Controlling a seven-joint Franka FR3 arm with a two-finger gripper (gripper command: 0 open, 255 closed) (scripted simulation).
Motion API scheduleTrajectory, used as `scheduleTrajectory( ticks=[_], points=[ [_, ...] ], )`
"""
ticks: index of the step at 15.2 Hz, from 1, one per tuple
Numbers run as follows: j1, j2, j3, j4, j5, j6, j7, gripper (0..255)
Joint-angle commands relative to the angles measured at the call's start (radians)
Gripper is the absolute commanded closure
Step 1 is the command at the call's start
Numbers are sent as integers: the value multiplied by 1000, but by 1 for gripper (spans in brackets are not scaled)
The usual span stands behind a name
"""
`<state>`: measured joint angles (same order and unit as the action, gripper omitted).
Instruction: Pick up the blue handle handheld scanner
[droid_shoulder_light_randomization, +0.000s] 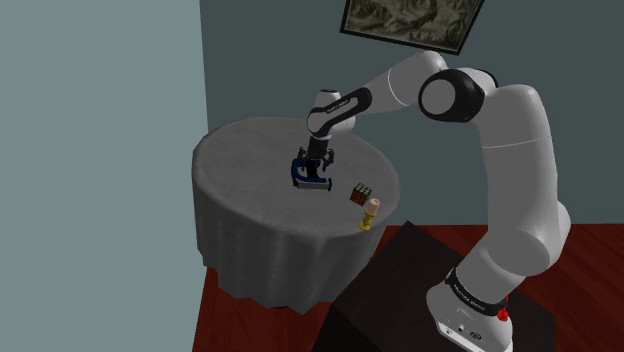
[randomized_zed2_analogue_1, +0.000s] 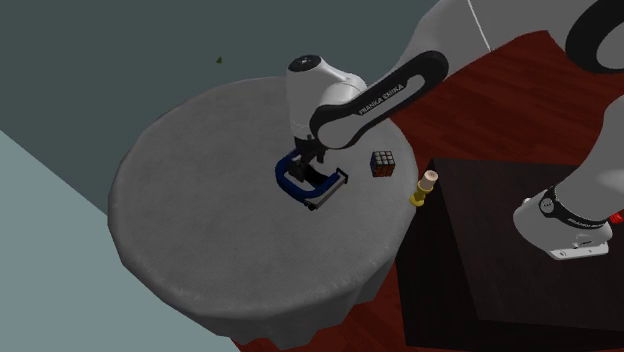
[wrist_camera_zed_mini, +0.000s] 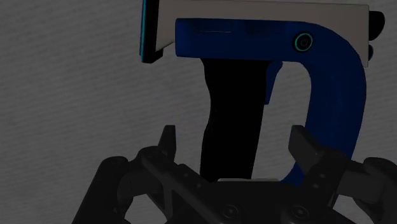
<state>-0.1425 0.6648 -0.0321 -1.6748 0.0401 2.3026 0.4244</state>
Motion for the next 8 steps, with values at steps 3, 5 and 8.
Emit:
scheduleTrajectory(
  ticks=[3, 5, 8],
  points=[
    [0, 31, 1, 0, 1, 31, 1, 0],
    [1, 31, 1, -1, 1, 32, 2, 255],
    [1, 31, 1, -2, 1, 33, 2, 255]
  ],
)
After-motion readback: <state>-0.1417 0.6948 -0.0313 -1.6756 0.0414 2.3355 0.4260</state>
